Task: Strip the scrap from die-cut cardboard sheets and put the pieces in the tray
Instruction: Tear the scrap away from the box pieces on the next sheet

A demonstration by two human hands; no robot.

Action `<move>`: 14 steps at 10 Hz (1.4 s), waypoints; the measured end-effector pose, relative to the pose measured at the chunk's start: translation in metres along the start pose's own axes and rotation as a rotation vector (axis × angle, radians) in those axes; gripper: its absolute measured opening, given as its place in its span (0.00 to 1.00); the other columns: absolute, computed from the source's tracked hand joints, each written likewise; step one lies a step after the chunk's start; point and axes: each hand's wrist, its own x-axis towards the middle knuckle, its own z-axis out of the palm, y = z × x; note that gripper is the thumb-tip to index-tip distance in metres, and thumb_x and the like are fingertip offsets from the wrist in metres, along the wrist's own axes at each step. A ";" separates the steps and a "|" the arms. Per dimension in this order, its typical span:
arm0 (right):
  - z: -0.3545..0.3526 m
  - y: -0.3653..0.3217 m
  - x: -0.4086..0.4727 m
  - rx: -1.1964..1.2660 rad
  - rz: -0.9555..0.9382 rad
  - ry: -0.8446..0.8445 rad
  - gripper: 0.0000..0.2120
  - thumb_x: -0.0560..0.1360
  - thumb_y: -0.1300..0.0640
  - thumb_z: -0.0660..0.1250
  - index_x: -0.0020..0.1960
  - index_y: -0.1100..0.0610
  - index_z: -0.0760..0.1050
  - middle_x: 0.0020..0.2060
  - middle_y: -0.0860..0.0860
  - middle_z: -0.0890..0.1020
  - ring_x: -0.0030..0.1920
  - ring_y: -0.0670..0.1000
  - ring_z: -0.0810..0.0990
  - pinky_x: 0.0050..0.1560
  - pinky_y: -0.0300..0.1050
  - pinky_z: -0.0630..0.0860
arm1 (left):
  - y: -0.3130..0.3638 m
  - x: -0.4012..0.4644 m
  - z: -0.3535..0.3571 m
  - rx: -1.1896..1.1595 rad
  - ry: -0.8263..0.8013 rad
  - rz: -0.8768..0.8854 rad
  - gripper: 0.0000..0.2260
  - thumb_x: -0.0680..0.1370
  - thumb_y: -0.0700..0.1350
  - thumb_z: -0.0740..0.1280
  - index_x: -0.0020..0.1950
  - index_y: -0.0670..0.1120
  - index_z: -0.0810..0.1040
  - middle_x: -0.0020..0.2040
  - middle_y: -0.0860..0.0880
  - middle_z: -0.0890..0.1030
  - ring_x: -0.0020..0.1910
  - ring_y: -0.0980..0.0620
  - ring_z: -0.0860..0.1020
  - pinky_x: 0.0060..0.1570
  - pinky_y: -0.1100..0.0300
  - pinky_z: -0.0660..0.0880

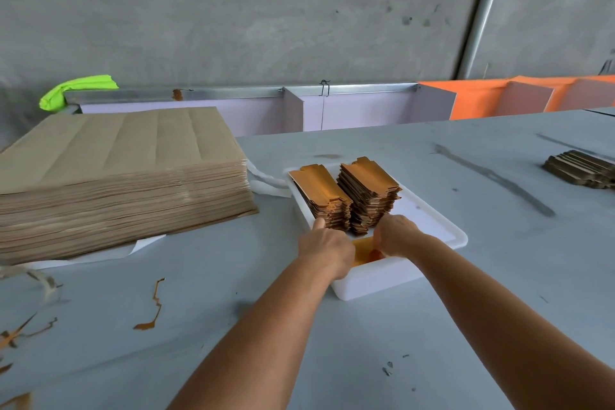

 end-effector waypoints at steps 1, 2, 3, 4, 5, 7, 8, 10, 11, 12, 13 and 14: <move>-0.003 -0.003 -0.003 -0.027 0.002 -0.056 0.10 0.75 0.60 0.63 0.36 0.58 0.70 0.31 0.48 0.70 0.31 0.45 0.68 0.28 0.36 0.62 | -0.003 0.001 0.004 0.002 0.049 0.063 0.10 0.80 0.37 0.55 0.49 0.42 0.77 0.60 0.45 0.72 0.70 0.46 0.61 0.51 0.54 0.68; -0.006 -0.007 -0.009 0.008 0.035 -0.098 0.08 0.75 0.58 0.63 0.37 0.56 0.70 0.32 0.48 0.71 0.31 0.45 0.68 0.29 0.35 0.63 | -0.010 0.000 0.010 -0.104 0.130 0.142 0.13 0.81 0.39 0.56 0.62 0.43 0.76 0.63 0.46 0.72 0.71 0.46 0.60 0.59 0.52 0.69; -0.005 -0.010 -0.017 0.068 0.068 -0.054 0.09 0.75 0.56 0.62 0.36 0.55 0.68 0.33 0.48 0.72 0.32 0.45 0.70 0.30 0.36 0.64 | -0.019 -0.009 0.018 -0.201 0.191 0.221 0.18 0.84 0.44 0.51 0.72 0.45 0.65 0.73 0.49 0.65 0.76 0.49 0.50 0.70 0.51 0.61; -0.003 -0.010 -0.026 0.172 0.117 0.071 0.10 0.75 0.60 0.60 0.35 0.55 0.67 0.34 0.49 0.74 0.32 0.46 0.71 0.29 0.37 0.66 | -0.032 -0.030 0.027 -0.184 0.217 0.241 0.21 0.84 0.51 0.48 0.77 0.50 0.54 0.78 0.53 0.52 0.77 0.53 0.45 0.72 0.52 0.56; -0.009 -0.021 -0.042 0.213 0.073 0.126 0.10 0.78 0.60 0.57 0.41 0.59 0.73 0.43 0.54 0.79 0.39 0.51 0.77 0.34 0.41 0.69 | -0.054 -0.056 0.036 -0.078 0.238 0.229 0.22 0.83 0.53 0.48 0.78 0.53 0.51 0.79 0.53 0.48 0.77 0.52 0.45 0.72 0.53 0.57; -0.010 -0.066 -0.076 0.004 -0.222 0.126 0.11 0.79 0.64 0.57 0.57 0.64 0.76 0.48 0.55 0.81 0.48 0.52 0.81 0.41 0.38 0.76 | -0.121 -0.118 0.049 0.092 0.248 0.033 0.23 0.82 0.56 0.48 0.76 0.53 0.53 0.78 0.52 0.49 0.77 0.53 0.45 0.69 0.52 0.55; -0.012 -0.068 -0.082 0.170 -0.093 0.124 0.13 0.80 0.62 0.56 0.56 0.64 0.77 0.35 0.51 0.74 0.42 0.46 0.77 0.34 0.29 0.73 | -0.139 -0.147 0.054 0.126 0.207 -0.024 0.24 0.82 0.57 0.50 0.77 0.52 0.54 0.79 0.50 0.47 0.77 0.51 0.43 0.70 0.50 0.52; -0.001 -0.109 -0.118 0.422 -0.292 0.555 0.09 0.77 0.63 0.62 0.51 0.63 0.80 0.48 0.63 0.81 0.45 0.64 0.79 0.45 0.53 0.75 | -0.176 -0.229 0.070 0.139 0.064 -0.160 0.31 0.78 0.62 0.56 0.77 0.51 0.52 0.78 0.44 0.41 0.76 0.45 0.37 0.71 0.41 0.42; 0.021 -0.145 -0.147 0.523 -0.466 0.475 0.07 0.75 0.63 0.67 0.51 0.63 0.81 0.52 0.63 0.81 0.52 0.64 0.79 0.54 0.53 0.73 | -0.187 -0.259 0.074 0.168 0.061 -0.164 0.30 0.79 0.62 0.54 0.77 0.51 0.52 0.78 0.44 0.38 0.75 0.45 0.34 0.71 0.41 0.39; 0.056 -0.180 -0.169 0.513 -0.539 0.256 0.09 0.75 0.59 0.68 0.53 0.60 0.81 0.55 0.57 0.81 0.57 0.58 0.78 0.58 0.45 0.70 | -0.208 -0.279 0.071 0.218 0.095 -0.206 0.26 0.81 0.59 0.52 0.76 0.51 0.53 0.77 0.45 0.36 0.75 0.46 0.32 0.70 0.41 0.38; 0.082 -0.206 -0.175 0.487 -0.525 0.090 0.12 0.76 0.57 0.67 0.58 0.59 0.79 0.58 0.56 0.80 0.58 0.56 0.78 0.59 0.44 0.69 | -0.238 -0.292 0.061 0.340 0.158 -0.260 0.21 0.83 0.53 0.51 0.74 0.49 0.57 0.78 0.43 0.39 0.75 0.43 0.34 0.70 0.38 0.40; 0.094 -0.229 -0.171 0.430 -0.477 0.005 0.18 0.77 0.52 0.64 0.65 0.57 0.74 0.63 0.58 0.76 0.62 0.58 0.74 0.62 0.46 0.68 | -0.270 -0.295 0.053 0.436 0.175 -0.286 0.19 0.82 0.43 0.53 0.73 0.47 0.59 0.77 0.41 0.42 0.75 0.40 0.37 0.69 0.35 0.43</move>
